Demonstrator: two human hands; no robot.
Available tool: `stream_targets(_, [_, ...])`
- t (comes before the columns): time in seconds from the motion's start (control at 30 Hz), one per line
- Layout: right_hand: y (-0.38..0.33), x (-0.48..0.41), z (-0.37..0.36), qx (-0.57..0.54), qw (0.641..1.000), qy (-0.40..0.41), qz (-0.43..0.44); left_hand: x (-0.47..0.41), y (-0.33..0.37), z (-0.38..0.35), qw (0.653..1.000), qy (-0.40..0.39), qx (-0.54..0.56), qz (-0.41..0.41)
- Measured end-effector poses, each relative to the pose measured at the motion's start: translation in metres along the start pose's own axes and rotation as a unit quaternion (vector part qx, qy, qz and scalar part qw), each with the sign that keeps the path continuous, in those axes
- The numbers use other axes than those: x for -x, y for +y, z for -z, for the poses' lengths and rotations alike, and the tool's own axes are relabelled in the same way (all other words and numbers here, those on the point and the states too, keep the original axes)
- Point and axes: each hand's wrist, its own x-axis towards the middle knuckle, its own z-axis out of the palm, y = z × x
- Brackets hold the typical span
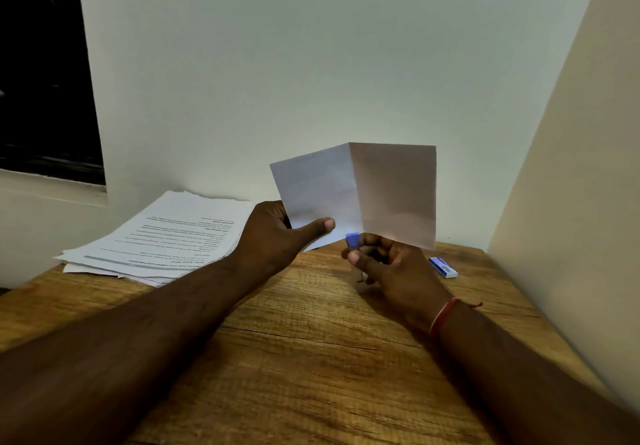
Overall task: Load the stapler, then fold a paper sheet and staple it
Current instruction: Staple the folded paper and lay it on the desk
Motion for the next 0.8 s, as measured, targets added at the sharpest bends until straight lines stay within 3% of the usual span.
stream_targets(0.07, [0.002,-0.004,0.006,0.015,1.000,0.017,-0.004,-0.002,-0.002,0.002,1.000,0.007,0.017,0.013])
stream_targets(0.23, [0.014,-0.012,0.018,0.261,0.965,0.034,0.013,-0.006,-0.009,0.001,0.992,0.006,0.082,0.091])
stream_targets(0.47, [0.008,-0.008,0.017,0.320,0.947,0.015,0.015,-0.005,-0.010,0.000,0.965,-0.035,0.179,0.189])
stream_targets(0.53, [0.007,-0.005,0.015,0.262,0.965,0.029,0.008,-0.004,-0.010,0.000,0.964,-0.039,0.178,0.193])
stream_targets(0.63, [0.003,-0.003,0.011,0.064,0.997,0.042,-0.007,-0.003,-0.010,-0.001,0.967,-0.052,0.164,0.186])
stream_targets(0.8, [-0.004,-0.006,0.008,-0.112,0.992,0.045,-0.029,-0.001,-0.003,-0.004,0.966,-0.072,0.156,0.192])
